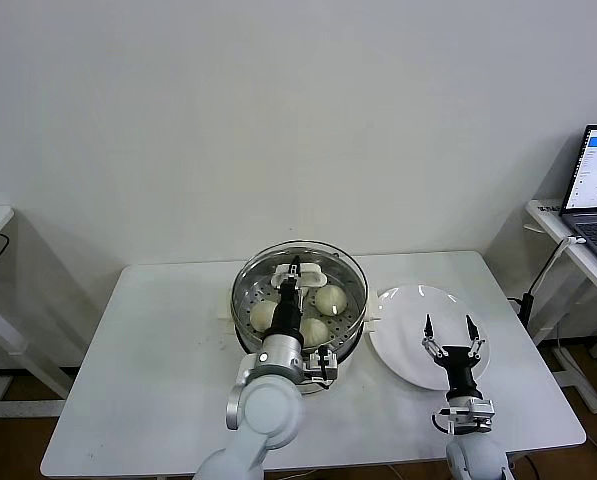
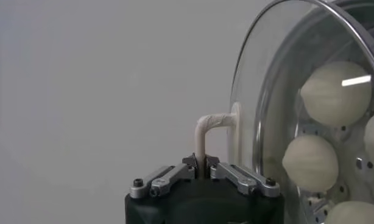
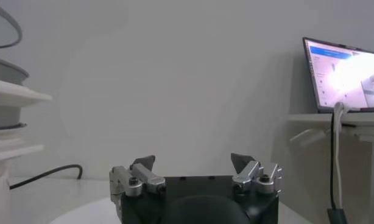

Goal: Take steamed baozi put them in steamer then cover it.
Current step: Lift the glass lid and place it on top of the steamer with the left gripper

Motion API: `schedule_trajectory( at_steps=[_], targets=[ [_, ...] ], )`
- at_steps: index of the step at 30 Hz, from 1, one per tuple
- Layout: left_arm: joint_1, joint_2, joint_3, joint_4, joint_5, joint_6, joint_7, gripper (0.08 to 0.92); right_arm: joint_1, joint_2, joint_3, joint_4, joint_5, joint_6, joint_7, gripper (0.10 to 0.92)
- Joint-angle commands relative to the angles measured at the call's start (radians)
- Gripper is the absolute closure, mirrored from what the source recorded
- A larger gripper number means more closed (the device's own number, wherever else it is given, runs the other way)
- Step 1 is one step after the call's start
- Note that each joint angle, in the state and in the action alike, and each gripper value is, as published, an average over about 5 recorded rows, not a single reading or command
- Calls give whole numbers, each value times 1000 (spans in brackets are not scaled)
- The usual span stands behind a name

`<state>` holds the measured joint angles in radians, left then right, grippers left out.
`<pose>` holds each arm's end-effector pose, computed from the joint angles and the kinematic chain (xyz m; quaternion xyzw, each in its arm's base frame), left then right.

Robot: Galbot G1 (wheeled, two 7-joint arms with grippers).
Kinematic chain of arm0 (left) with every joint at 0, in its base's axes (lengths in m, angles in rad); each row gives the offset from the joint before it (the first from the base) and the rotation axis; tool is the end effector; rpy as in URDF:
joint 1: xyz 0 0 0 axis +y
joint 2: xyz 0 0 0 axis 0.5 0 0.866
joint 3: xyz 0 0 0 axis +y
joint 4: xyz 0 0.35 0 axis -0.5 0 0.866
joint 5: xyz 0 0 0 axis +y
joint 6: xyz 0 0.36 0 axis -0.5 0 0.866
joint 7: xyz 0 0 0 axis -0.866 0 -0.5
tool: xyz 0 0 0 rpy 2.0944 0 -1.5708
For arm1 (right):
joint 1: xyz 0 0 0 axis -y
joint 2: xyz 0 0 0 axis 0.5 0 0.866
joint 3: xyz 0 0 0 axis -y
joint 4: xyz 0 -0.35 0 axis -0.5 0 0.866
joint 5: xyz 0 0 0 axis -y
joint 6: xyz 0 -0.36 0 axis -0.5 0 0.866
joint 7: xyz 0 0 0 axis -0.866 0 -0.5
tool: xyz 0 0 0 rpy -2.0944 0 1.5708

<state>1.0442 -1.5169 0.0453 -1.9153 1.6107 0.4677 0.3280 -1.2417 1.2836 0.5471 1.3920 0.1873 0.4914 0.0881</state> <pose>0.2862 -0.1700 -0.2371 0.0431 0.7285 0.6827 0.0372 0.2712 -0.1253 -0.4557 0.0580 0.9946 -0.0539 0.0665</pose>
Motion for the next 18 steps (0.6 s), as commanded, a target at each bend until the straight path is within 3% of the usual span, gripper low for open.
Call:
schedule_trajectory(
  at_steps=[1,18],
  targets=[
    [1,-18,4,26,23,3,-6,805,2,-1,0,-5,0,2,-1,203],
    [9,-30,-7,60,35,-13,-42,805,5,0,2,-14,2,7,-3,203]
  ],
)
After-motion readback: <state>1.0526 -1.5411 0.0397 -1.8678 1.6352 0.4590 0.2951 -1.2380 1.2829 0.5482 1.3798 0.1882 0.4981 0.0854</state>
